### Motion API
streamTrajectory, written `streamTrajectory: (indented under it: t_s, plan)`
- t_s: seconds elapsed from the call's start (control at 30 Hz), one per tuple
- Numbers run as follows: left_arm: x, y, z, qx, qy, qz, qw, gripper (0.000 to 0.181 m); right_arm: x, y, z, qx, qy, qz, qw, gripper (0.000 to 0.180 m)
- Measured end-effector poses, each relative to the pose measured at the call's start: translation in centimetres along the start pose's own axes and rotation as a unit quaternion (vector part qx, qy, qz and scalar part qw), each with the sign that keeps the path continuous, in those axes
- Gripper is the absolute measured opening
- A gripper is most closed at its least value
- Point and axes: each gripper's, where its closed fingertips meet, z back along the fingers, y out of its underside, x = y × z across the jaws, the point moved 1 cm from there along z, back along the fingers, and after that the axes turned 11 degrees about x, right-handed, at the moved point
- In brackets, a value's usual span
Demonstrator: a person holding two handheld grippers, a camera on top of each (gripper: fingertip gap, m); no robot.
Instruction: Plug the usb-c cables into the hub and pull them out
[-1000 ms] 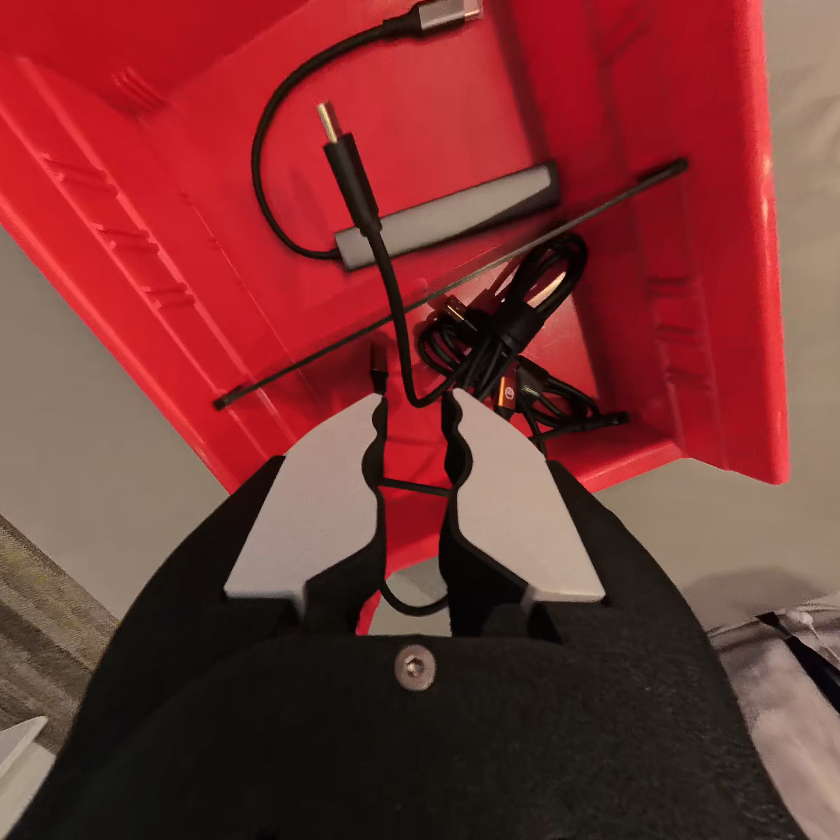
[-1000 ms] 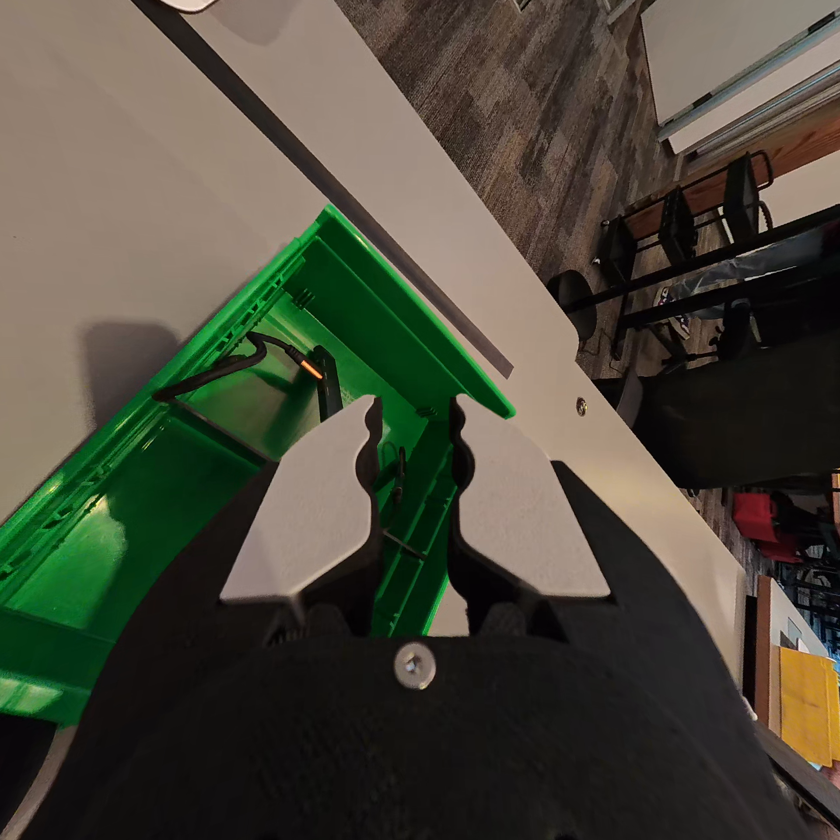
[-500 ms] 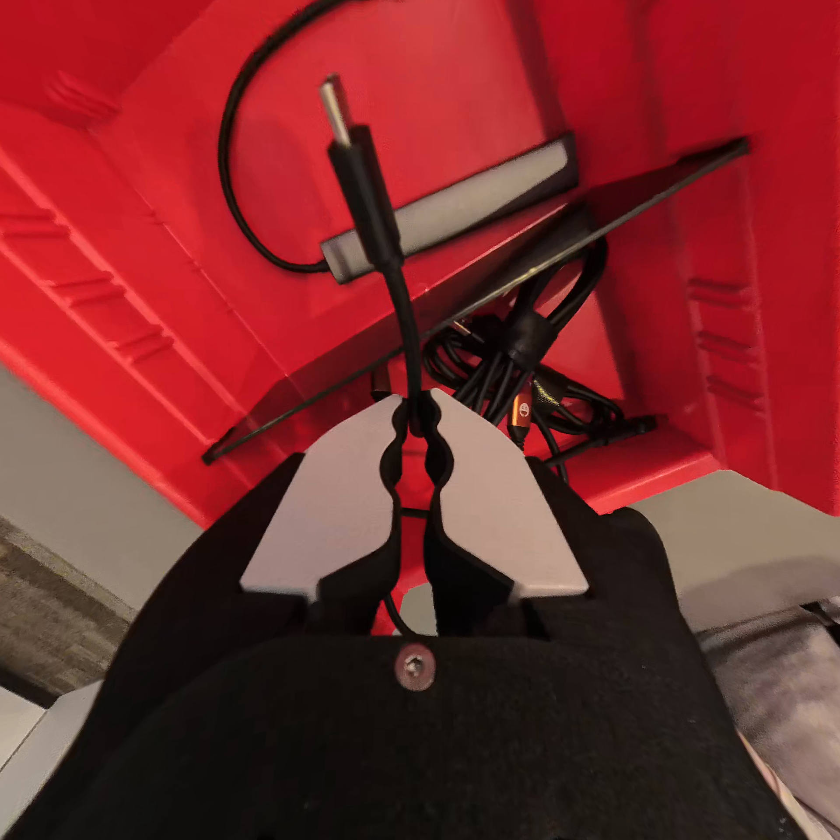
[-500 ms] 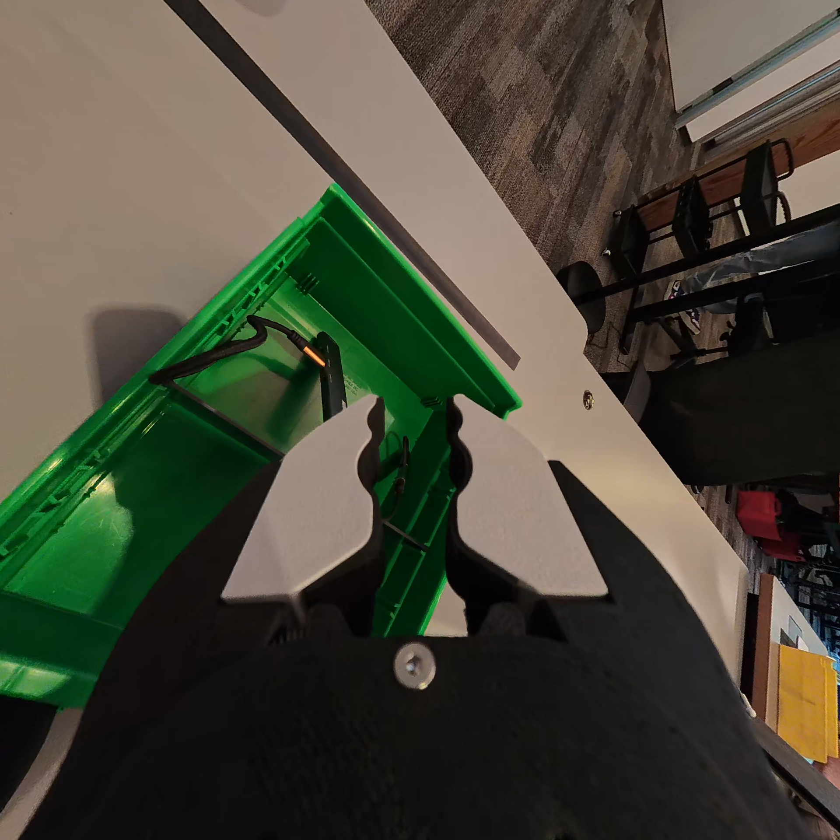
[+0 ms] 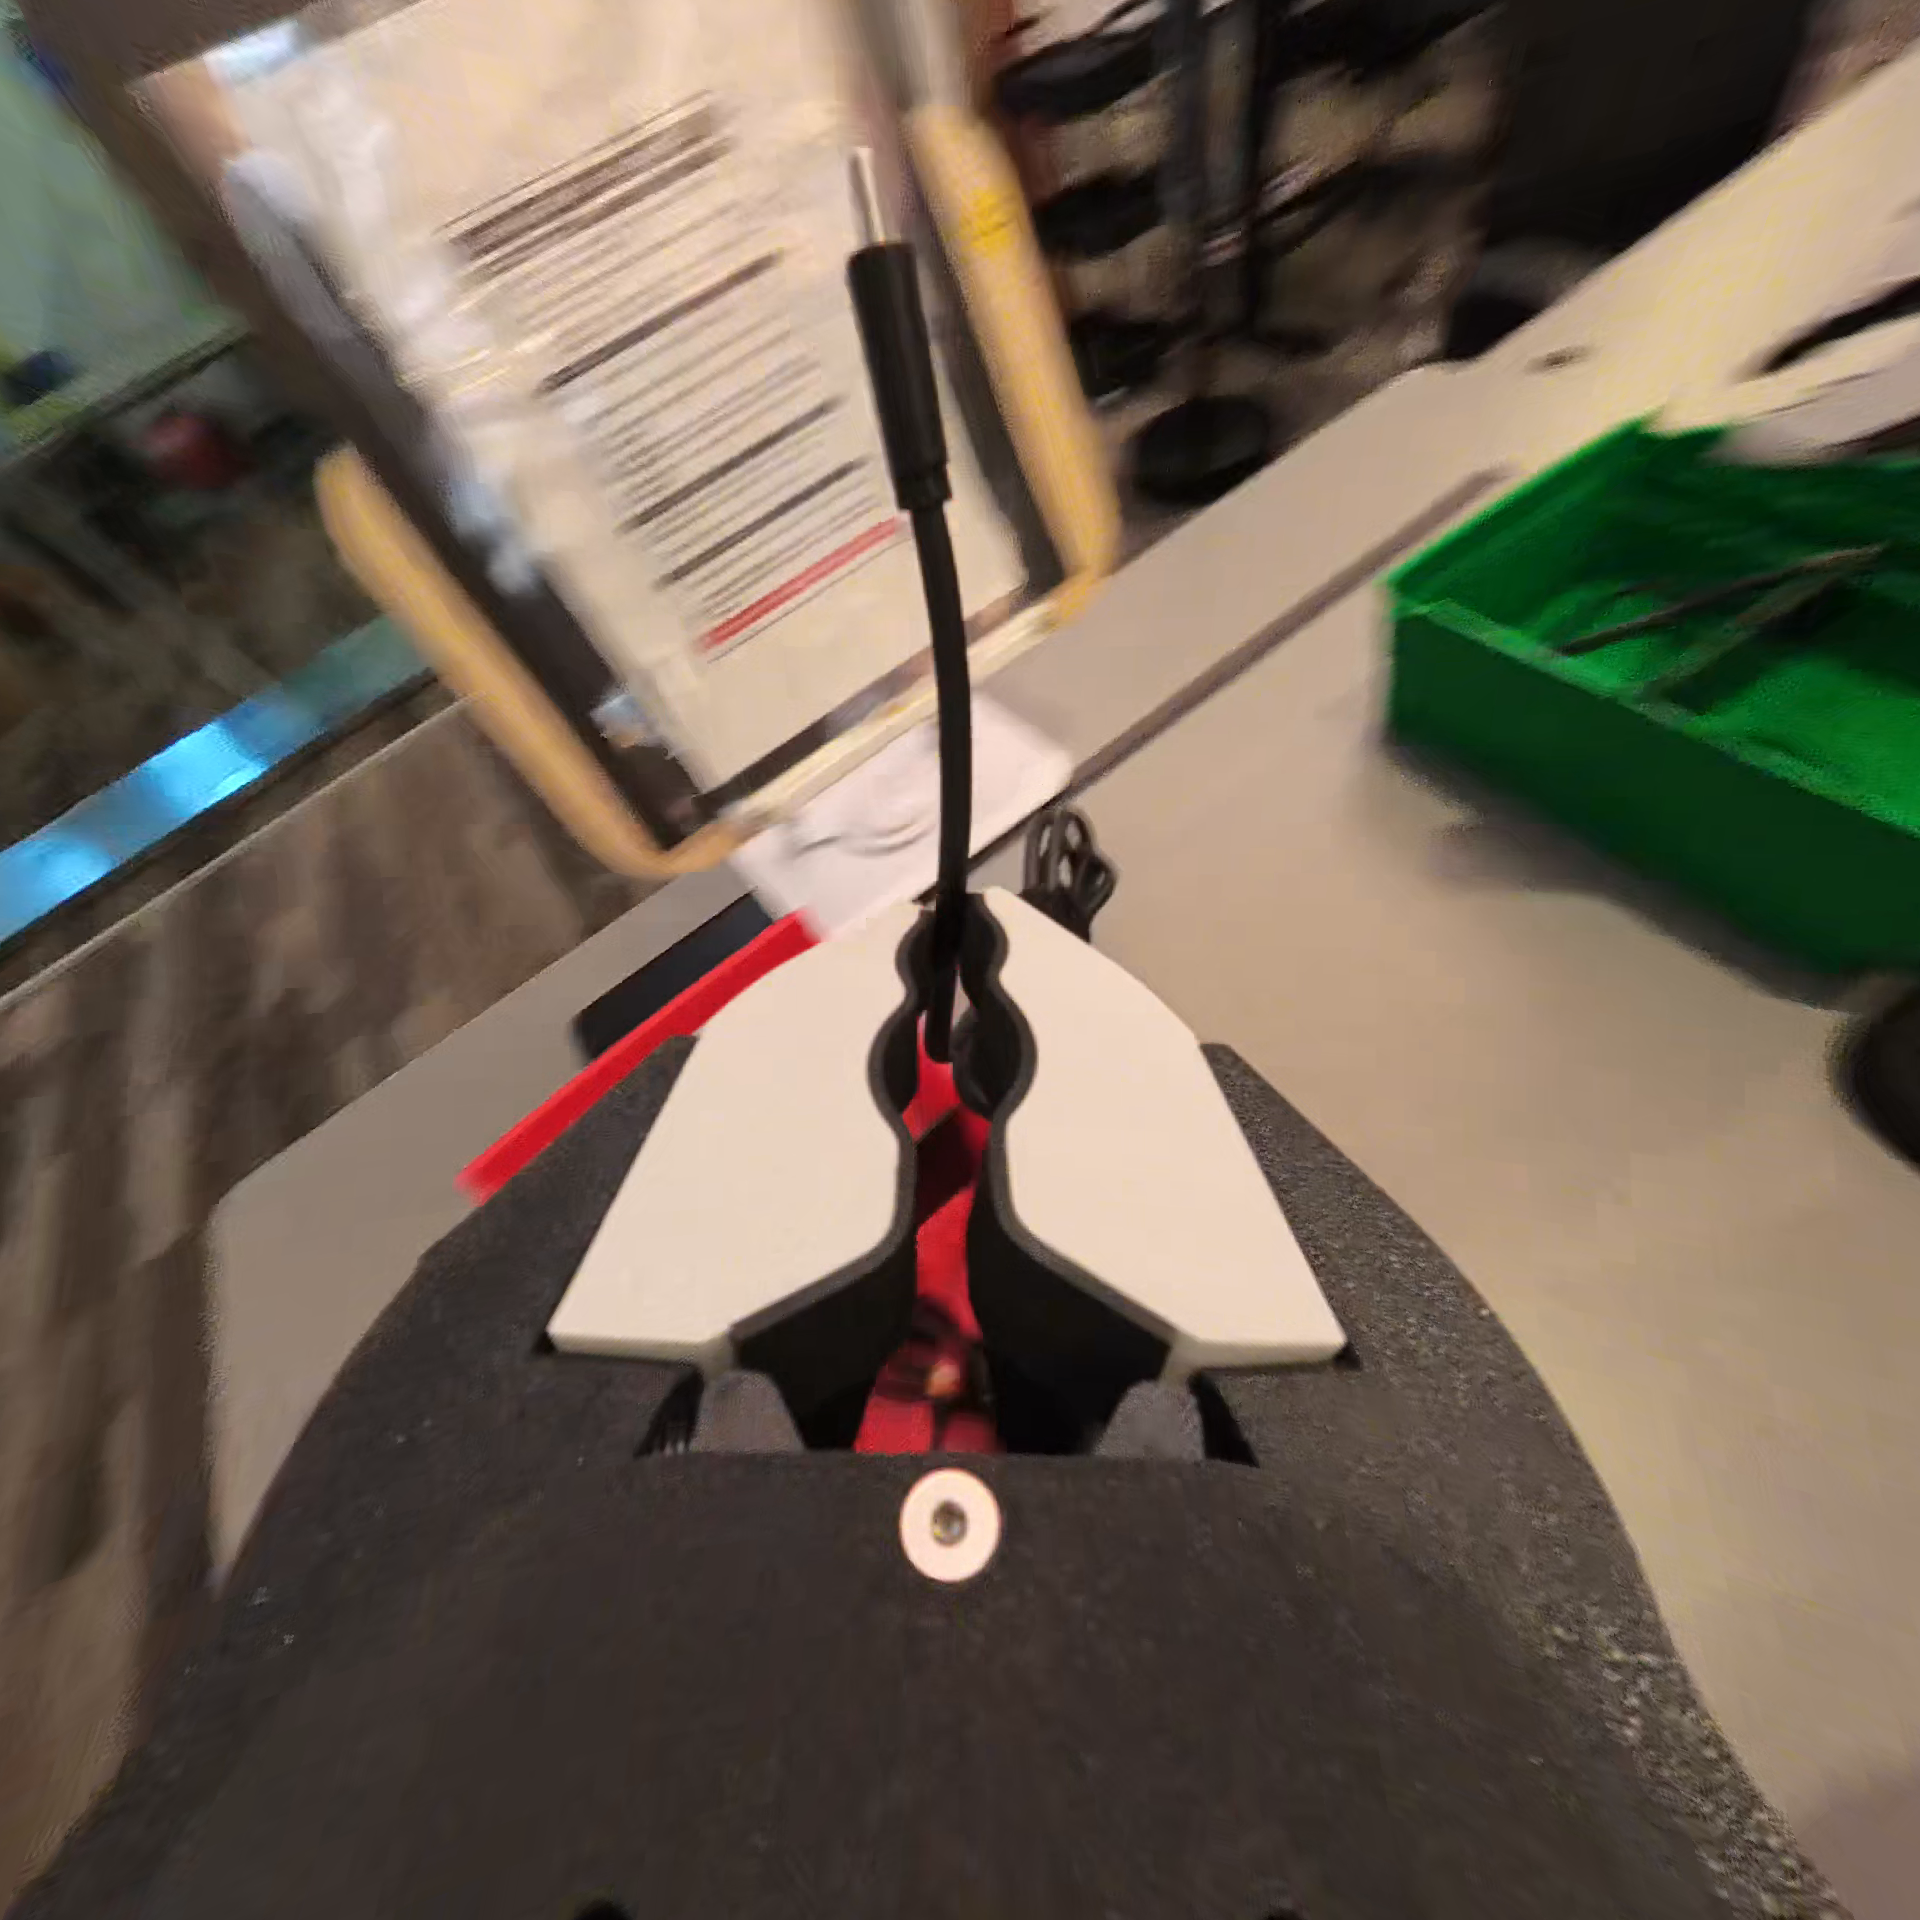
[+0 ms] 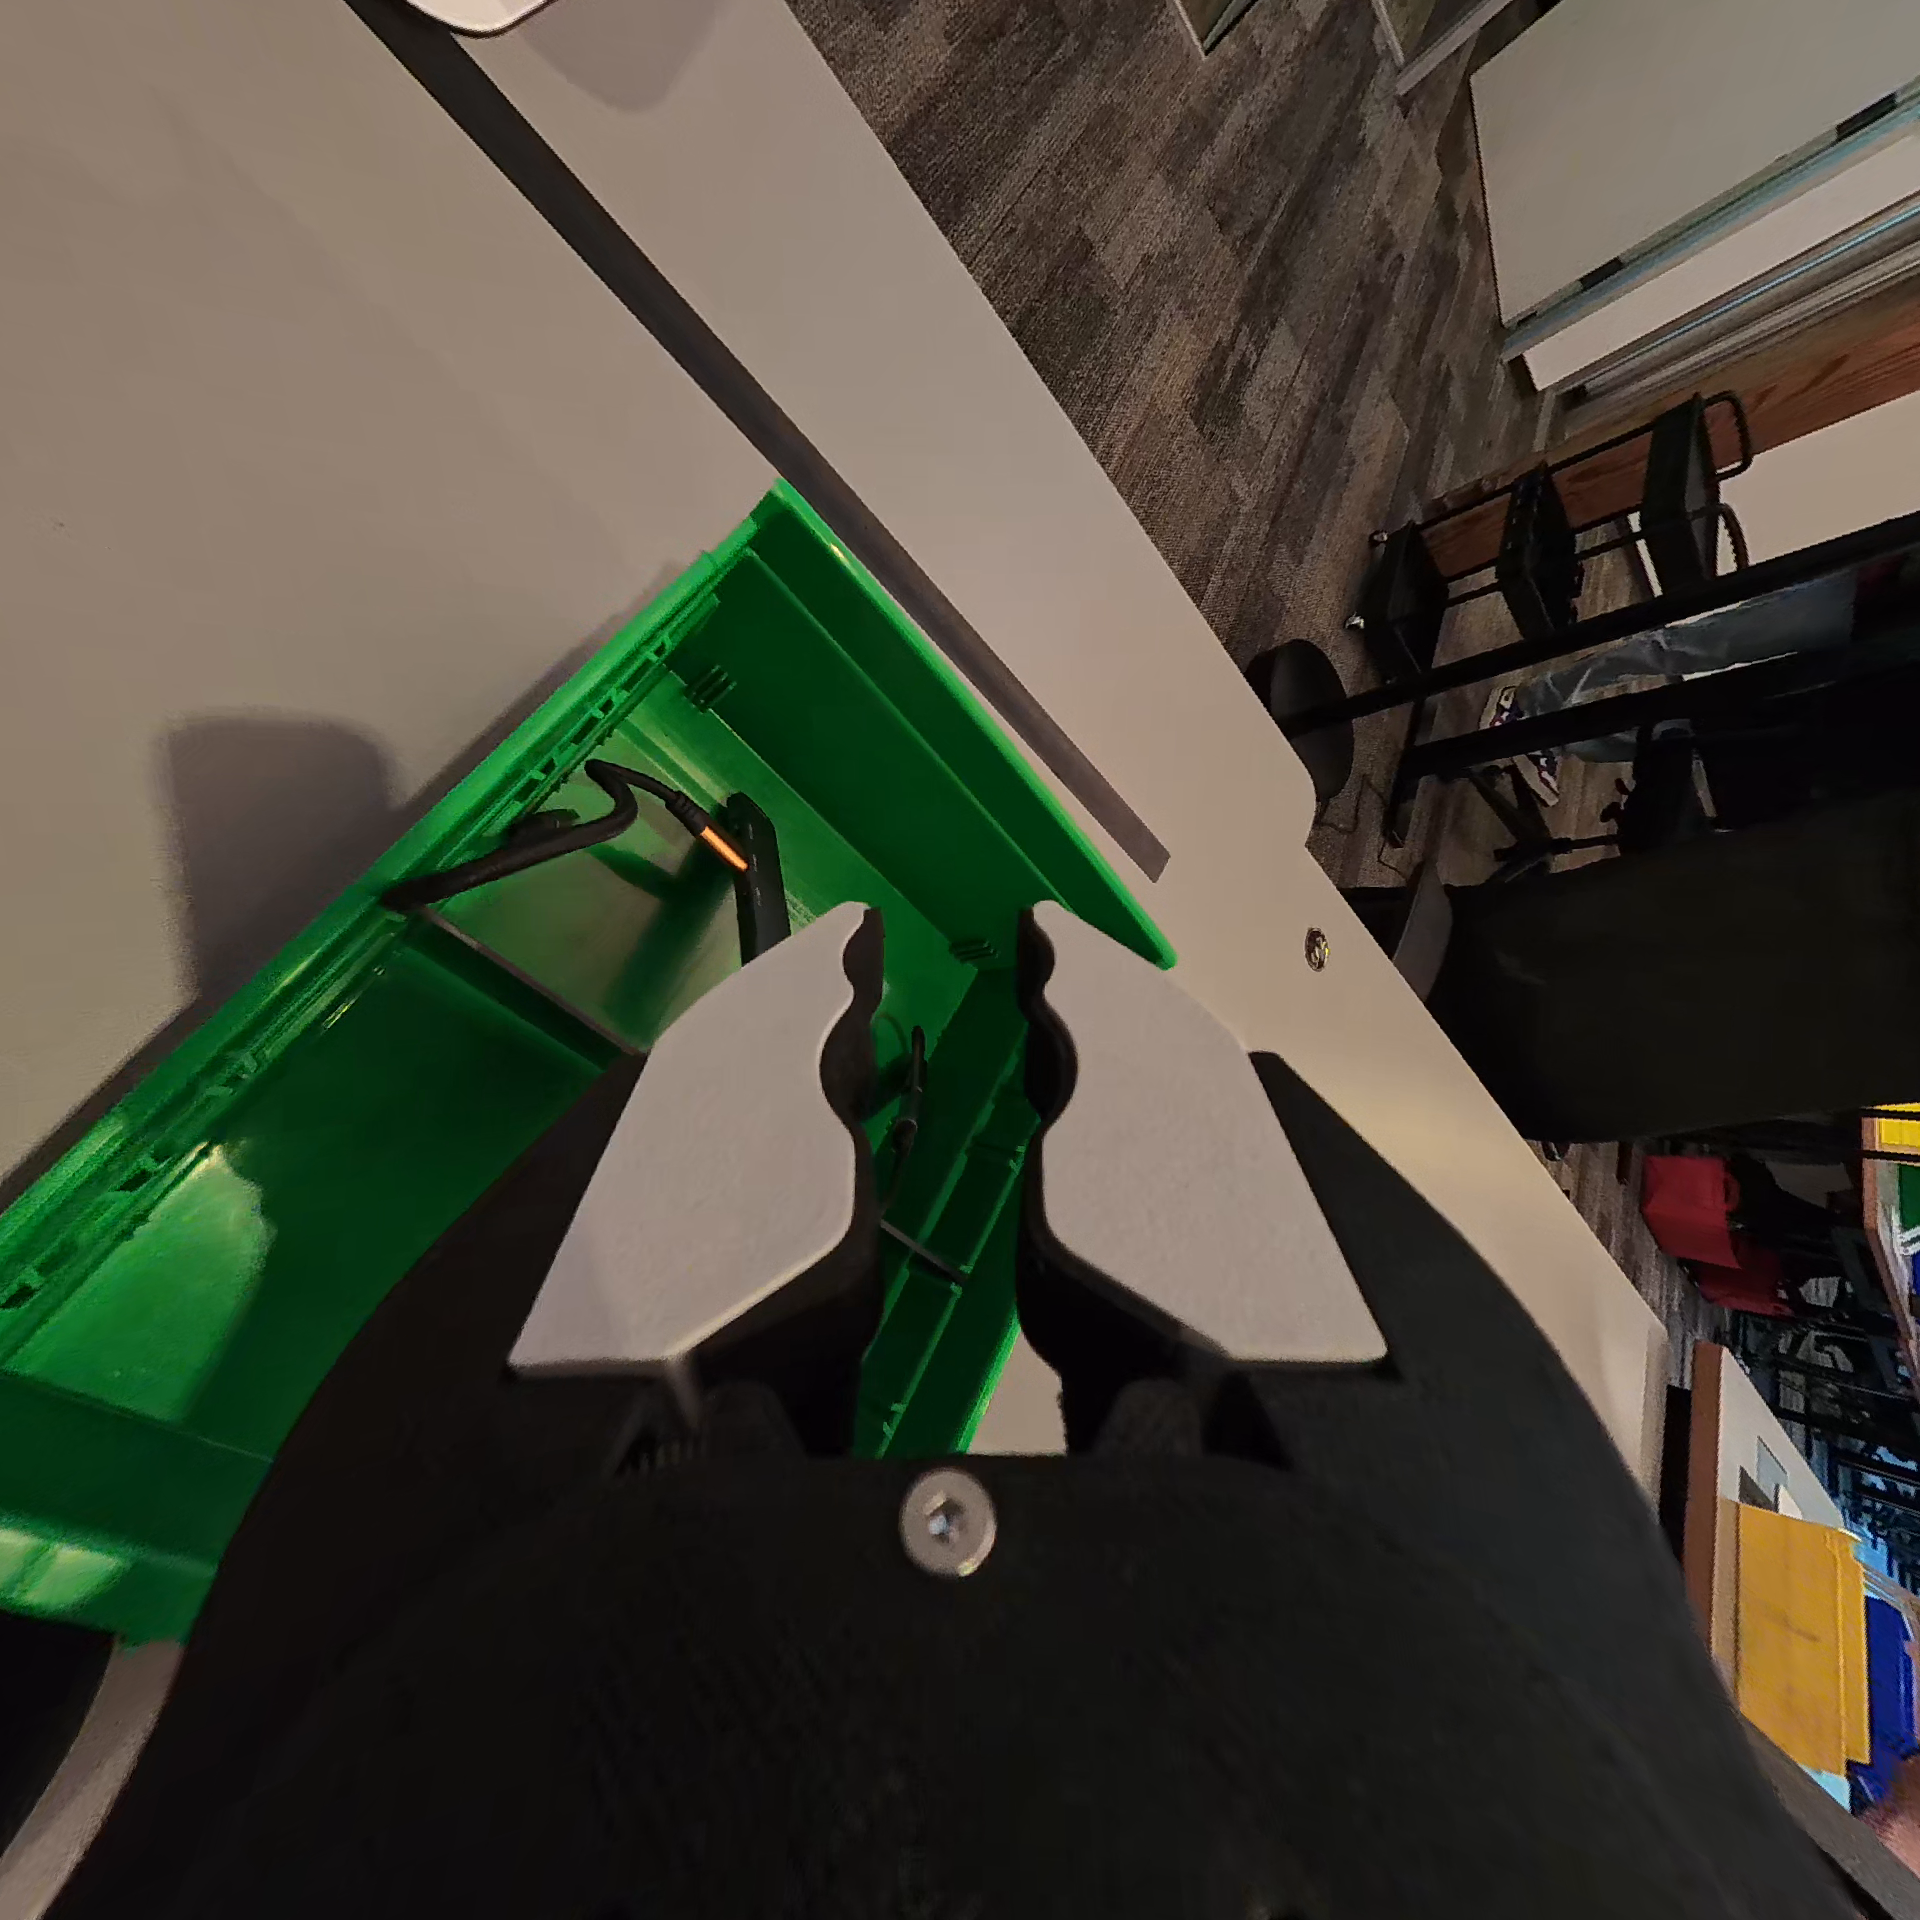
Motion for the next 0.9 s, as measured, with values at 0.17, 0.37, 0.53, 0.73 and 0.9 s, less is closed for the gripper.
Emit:
streamTrajectory:
  t_s: [0.17, 0.37, 0.53, 0.73, 0.9]
  plan:
    - [-10.7, -1.0, -2.8, 0.021, 0.25, -0.058, 0.966, 0.004, 0.2, -0.1, 0.0, 0.001, -0.001, 0.007, 1.0, 0.026]
    - [-20.0, 3.3, -12.2, 0.17, 0.374, -0.146, 0.9, 0.004, 0.1, 0.1, 0.0, 0.001, -0.001, 0.007, 1.0, 0.026]
    - [-20.7, 6.3, -18.1, 0.196, 0.258, -0.242, 0.914, 0.004, 0.2, 0.2, 0.0, -0.001, -0.004, 0.01, 1.0, 0.026]
    - [-18.9, 5.9, -20.2, 0.174, 0.197, -0.249, 0.932, 0.035, 0.0, -0.3, 0.1, -0.007, 0.008, 0.019, 1.0, 0.026]
    - [-14.1, 2.7, -19.8, 0.116, 0.076, -0.19, 0.972, 0.048, -1.5, -2.7, 1.8, -0.057, 0.071, -0.003, 0.996, 0.033]
